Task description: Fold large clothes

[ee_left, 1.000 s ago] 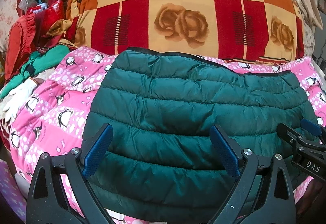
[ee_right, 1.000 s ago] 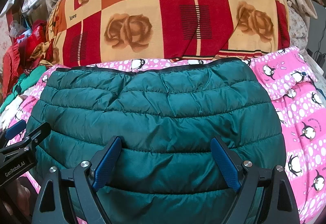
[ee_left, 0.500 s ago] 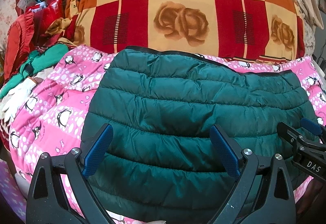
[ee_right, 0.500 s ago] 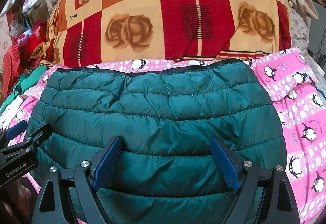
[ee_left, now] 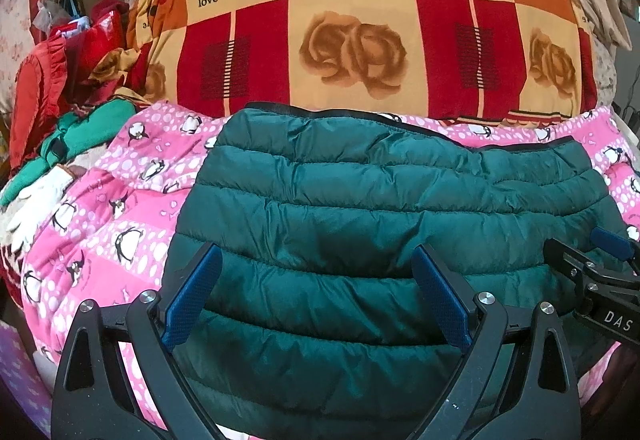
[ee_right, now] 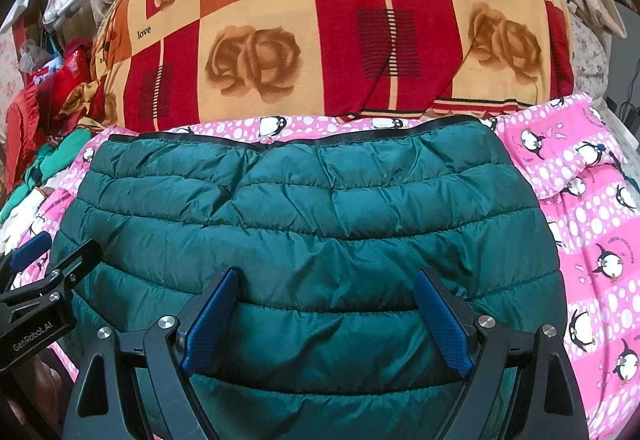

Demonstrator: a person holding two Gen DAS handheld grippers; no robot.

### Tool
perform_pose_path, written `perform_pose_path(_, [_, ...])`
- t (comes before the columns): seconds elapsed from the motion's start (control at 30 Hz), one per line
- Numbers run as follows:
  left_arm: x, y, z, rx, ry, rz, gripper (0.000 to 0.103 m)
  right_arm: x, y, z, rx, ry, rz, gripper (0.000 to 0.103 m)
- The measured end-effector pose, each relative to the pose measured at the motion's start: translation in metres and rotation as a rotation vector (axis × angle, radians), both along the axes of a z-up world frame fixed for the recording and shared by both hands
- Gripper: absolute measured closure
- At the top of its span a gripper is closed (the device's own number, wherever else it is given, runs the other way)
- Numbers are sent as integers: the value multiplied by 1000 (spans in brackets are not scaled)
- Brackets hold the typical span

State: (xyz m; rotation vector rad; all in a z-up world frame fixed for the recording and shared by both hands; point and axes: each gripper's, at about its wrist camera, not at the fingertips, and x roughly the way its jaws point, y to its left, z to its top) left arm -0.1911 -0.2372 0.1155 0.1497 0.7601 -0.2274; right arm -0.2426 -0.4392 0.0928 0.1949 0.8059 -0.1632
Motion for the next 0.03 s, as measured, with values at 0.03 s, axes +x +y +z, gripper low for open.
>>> perform_pose_path(0.03, [1, 1, 0, -5, 7, -4, 7, -1, -1, 1, 6, -3, 2, 15])
